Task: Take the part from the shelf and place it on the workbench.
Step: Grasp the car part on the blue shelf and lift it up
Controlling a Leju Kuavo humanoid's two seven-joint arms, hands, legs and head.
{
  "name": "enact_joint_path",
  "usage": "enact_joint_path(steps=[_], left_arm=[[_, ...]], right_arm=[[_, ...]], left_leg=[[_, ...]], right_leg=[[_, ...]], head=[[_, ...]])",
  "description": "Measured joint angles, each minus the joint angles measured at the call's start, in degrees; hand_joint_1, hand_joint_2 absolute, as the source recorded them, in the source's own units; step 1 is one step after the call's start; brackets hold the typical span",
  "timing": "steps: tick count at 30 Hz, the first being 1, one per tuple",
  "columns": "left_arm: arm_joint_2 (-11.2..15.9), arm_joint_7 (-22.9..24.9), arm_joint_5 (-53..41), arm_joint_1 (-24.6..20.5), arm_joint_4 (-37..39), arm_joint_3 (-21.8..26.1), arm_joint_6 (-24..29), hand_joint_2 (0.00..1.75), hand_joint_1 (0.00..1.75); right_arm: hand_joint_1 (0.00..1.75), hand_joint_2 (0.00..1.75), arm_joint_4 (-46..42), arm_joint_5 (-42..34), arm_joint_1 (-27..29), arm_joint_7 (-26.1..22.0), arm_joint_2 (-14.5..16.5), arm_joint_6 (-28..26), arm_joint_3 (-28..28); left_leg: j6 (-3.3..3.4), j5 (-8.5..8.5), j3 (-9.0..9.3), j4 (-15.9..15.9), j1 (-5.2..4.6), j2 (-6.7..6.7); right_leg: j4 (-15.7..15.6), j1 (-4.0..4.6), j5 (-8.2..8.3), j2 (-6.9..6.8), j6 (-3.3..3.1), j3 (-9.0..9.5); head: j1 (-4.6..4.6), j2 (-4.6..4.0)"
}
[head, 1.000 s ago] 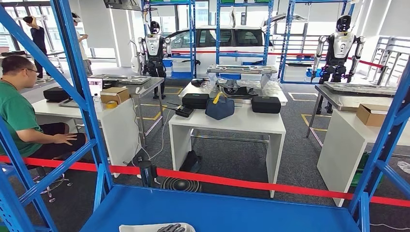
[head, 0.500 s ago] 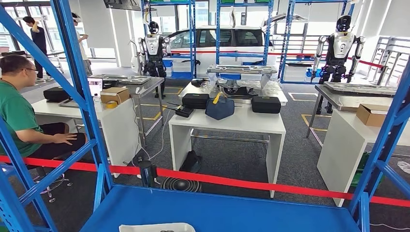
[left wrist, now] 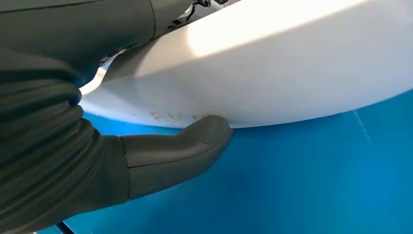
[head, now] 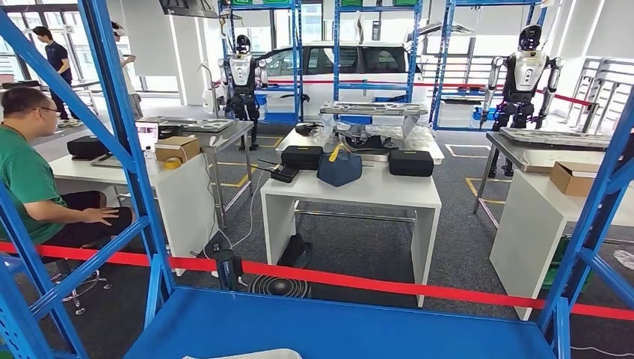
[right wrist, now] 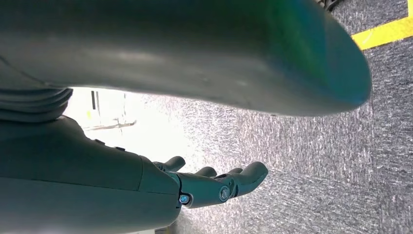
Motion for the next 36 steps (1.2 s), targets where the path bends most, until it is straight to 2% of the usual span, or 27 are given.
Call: enact_joint_path(steps=[8,14,22,27,32,36], left_arm=[[0.32,-2.68,0.97,-0.26,-0.19,0.96,-1.66,1.75,1.75],[0.13,-3.87,1.09,-0.37,-0.49,1.45,4.61,1.75,1.75],[-0.09,-3.88,1.34,-0.42,-0.53,1.98,5.78,1.75,1.75],[-0.65,-5.55,3.21,-1.15,-1.32,3.92,12.10,1.75,1.75],[-1.81,-8.18,4.22,-4.18,-3.49,6.35,17.85,1.75,1.75],[-3.21,-9.95,4.86,-6.79,-6.09,8.05,19.74,1.75,1.75]], right_arm=[[0.00,0.00,0.00,0.27,0.00,0.00,0.00,0.02,0.00],[0.00,0.00,0.00,0.03,0.01,0.00,0.00,0.02,0.00],[0.00,0.00,0.00,0.04,0.01,0.00,0.00,0.02,0.00],[0.00,0.00,0.00,0.22,0.00,0.00,0.00,0.02,0.00],[0.00,0.00,0.00,0.45,-0.02,0.00,0.00,0.00,0.00],[0.00,0.00,0.00,0.55,-0.09,0.00,0.00,0.02,0.00]], left_leg=[[0.00,0.00,0.13,-0.01,0.00,0.00],[0.00,0.00,0.13,-0.01,0.00,0.00],[0.00,0.00,0.12,-0.01,0.00,0.00],[0.00,0.00,0.10,-0.01,0.00,-0.01],[0.00,0.00,0.09,-0.01,0.00,-0.01],[0.00,0.01,0.05,0.00,-0.01,-0.05]], right_leg=[[0.00,0.00,-0.02,0.00,0.00,0.12],[0.00,-0.01,-0.01,0.01,0.00,0.10],[0.00,-0.01,-0.02,0.01,0.00,0.08],[0.00,-0.01,-0.02,0.00,0.00,0.04],[0.00,-0.01,-0.01,0.00,0.01,0.06],[0.00,-0.02,0.01,-0.02,0.02,0.02]], head=[[0.00,0.00],[0.00,0.00],[0.00,0.00],[0.00,0.00],[0.00,0.00],[0.01,0.00]])
